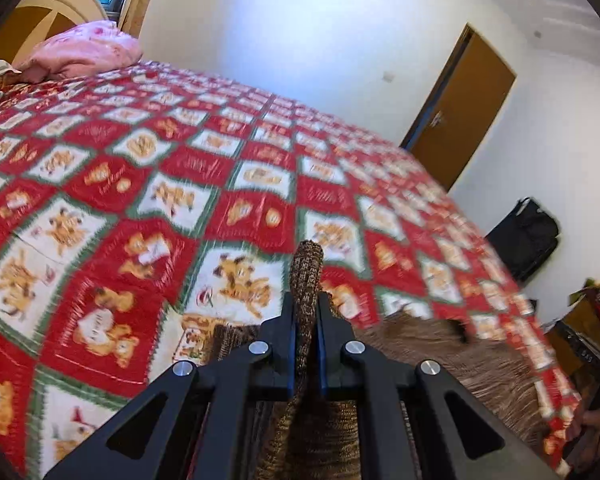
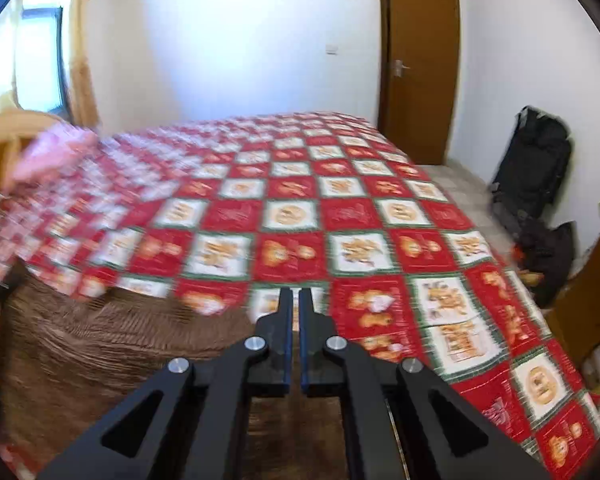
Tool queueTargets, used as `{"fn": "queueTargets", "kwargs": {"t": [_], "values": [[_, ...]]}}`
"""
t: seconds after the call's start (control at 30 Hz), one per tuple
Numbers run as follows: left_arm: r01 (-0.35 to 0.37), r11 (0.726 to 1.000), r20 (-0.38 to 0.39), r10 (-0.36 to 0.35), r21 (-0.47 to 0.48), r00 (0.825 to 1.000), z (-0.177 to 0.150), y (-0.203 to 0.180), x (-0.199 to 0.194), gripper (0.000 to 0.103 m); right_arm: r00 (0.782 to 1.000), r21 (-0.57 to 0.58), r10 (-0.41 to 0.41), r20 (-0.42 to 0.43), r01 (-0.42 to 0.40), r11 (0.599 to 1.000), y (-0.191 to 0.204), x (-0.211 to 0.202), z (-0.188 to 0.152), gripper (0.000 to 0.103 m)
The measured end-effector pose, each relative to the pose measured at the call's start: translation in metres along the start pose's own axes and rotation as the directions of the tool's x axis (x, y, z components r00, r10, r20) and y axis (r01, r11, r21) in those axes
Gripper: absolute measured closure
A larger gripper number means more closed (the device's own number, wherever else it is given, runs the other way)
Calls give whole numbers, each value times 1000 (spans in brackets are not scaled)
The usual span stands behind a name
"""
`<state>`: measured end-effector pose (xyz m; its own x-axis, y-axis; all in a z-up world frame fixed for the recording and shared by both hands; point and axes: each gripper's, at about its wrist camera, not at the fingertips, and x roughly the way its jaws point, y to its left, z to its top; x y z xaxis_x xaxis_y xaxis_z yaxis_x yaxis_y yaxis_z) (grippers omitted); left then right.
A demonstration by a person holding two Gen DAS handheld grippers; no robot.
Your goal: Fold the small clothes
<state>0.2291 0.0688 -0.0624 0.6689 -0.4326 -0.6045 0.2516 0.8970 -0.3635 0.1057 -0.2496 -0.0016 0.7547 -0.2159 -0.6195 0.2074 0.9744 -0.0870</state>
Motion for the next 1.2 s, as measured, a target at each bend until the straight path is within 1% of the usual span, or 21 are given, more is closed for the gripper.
{"fn": "queueTargets", "kwargs": {"t": [0.07, 0.17, 0.23, 0.27, 0.3, 0.33, 0.47, 0.5, 0.53, 0.57, 0.6, 0.7, 0.77, 0.87, 0.93, 0.97, 1.0, 1.03, 1.07, 1.13, 1.2], "values": [[-18, 1000, -46, 19, 14, 999, -7, 1, 11, 96, 998, 37, 23, -57, -21, 999, -5, 17, -5, 98], [-1, 1000, -52, 0, -21, 999, -6, 9, 9, 95, 984, 126, 153, -93, -141, 982, -17, 17, -12, 95], [4, 999, -74, -8, -54, 997, -7, 15, 13, 95, 967, 156, 230, -112, -212, 965, -19, 16, -12, 80], [8, 997, -80, -13, -72, 997, -9, 18, 14, 95, 955, 172, 270, -120, -247, 954, -20, 15, -13, 62], [15, 996, -81, -22, -86, 996, -9, 19, 14, 95, 947, 185, 296, -125, -271, 945, -19, 15, -15, 48], [20, 995, -76, -27, -93, 997, -9, 20, 13, 95, 941, 192, 310, -132, -283, 940, -17, 16, -16, 47], [5, 997, -83, -12, -80, 996, -9, 17, 13, 95, 929, 108, 299, -217, -281, 954, 9, 38, -19, 47], [-3, 997, -85, -4, -74, 996, -9, 16, 13, 95, 927, 84, 281, -250, -269, 960, 15, 47, -20, 53], [-4, 998, -84, -2, -70, 996, -8, 15, 13, 95, 917, 71, 288, -274, -279, 958, 20, 54, -24, 61], [-6, 998, -84, 0, -66, 996, -8, 15, 12, 95, 904, 64, 307, -297, -302, 951, 24, 60, -27, 91], [-6, 998, -83, 1, -65, 997, -7, 14, 11, 95, 900, 53, 302, -315, -301, 952, 27, 63, -31, 95], [3, 997, -70, -8, -73, 998, -6, 16, 5, 95, 943, 40, 258, -210, -255, 966, 22, 34, -29, 96], [19, 996, -59, -24, -90, 998, -4, 15, 1, 95, 984, 9, 162, -73, -162, 987, 16, -7, -23, 96], [27, 998, -36, -29, -57, 999, 0, 3, 1, 95, 995, -31, 36, 89, -33, 999, 11, -50, -14, 97], [-29, 1000, -28, 29, 5, 999, 0, -9, 9, 95, 991, -82, -34, 132, 45, 996, 20, -51, -8, 97], [-52, 998, -32, 52, 20, 998, -1, -12, 15, 95, 991, -124, -70, 118, 84, 989, 28, -40, -7, 97], [-79, 997, -69, 80, 17, 994, -2, -11, 25, 95, 991, -152, -100, 93, 113, 982, 33, -24, -7, 97], [-91, 996, -108, 89, -10, 990, -3, -7, 34, 95, 990, -170, -131, 58, 139, 976, 36, -6, -9, 97], [-84, 995, -113, 78, -45, 991, -2, -1, 36, 95, 989, -177, -149, 16, 149, 973, 36, 12, -11, 97], [-100, 992, -115, 92, -73, 989, 1, 7, 36, 92, 986, -157, -122, -113, 104, 982, 31, 51, -23, 97], [-76, 992, -143, 62, -99, 988, 1, 14, 37, 86, 975, -118, -72, -210, 48, 992, 20, 74, -34, 96]]}}
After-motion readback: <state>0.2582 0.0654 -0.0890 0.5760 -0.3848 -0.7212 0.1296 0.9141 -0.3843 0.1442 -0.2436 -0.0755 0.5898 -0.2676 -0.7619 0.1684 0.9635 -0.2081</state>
